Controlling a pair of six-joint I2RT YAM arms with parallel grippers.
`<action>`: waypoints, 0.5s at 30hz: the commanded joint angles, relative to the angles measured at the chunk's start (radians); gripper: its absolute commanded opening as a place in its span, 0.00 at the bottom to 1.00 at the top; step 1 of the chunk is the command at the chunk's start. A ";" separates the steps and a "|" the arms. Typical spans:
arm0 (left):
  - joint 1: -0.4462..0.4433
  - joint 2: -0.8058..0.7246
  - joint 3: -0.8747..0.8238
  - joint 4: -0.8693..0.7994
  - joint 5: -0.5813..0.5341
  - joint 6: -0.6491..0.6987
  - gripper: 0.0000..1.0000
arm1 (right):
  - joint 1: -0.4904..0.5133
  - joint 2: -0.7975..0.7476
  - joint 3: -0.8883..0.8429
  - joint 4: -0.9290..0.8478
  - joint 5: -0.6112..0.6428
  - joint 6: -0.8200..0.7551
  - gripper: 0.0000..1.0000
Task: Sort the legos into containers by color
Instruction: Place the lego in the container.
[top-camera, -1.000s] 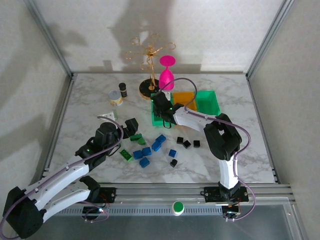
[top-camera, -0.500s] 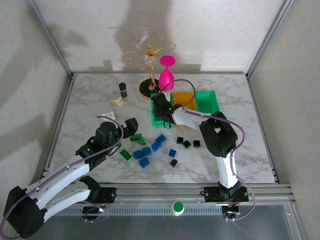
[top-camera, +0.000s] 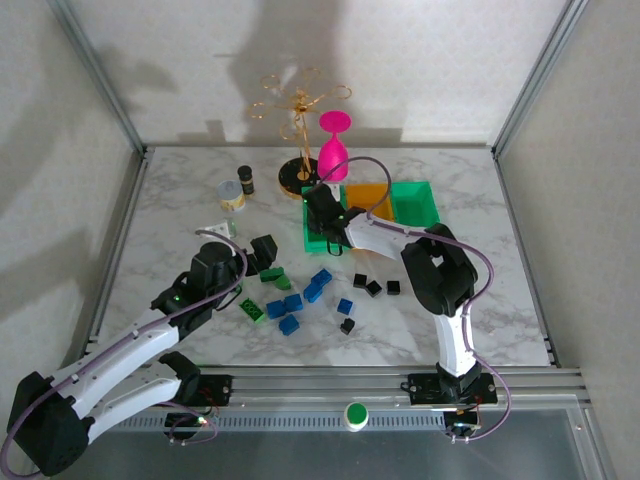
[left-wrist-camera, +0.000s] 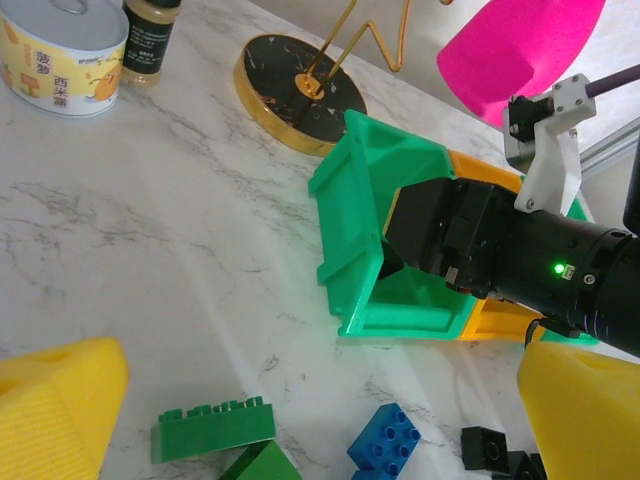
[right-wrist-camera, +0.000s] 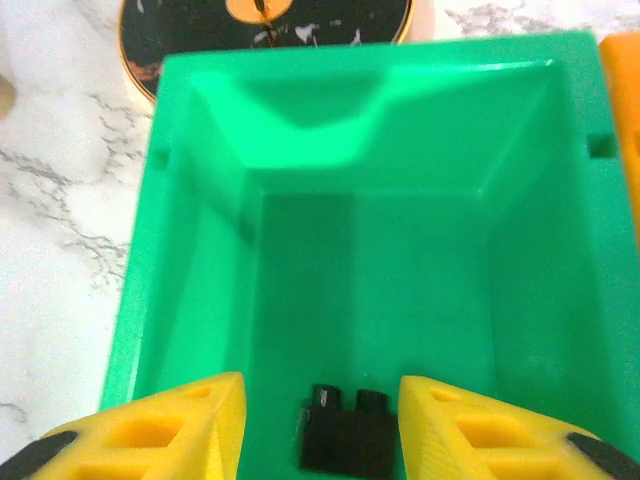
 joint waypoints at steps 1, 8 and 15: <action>0.012 -0.016 0.038 -0.004 0.012 0.025 1.00 | -0.005 -0.042 0.031 -0.012 -0.003 -0.017 0.45; 0.012 -0.027 0.051 -0.018 0.060 0.028 1.00 | -0.005 -0.132 -0.002 -0.019 -0.011 -0.007 0.46; -0.003 -0.034 0.046 -0.020 0.119 0.012 1.00 | -0.003 -0.310 -0.157 -0.065 0.019 0.032 0.49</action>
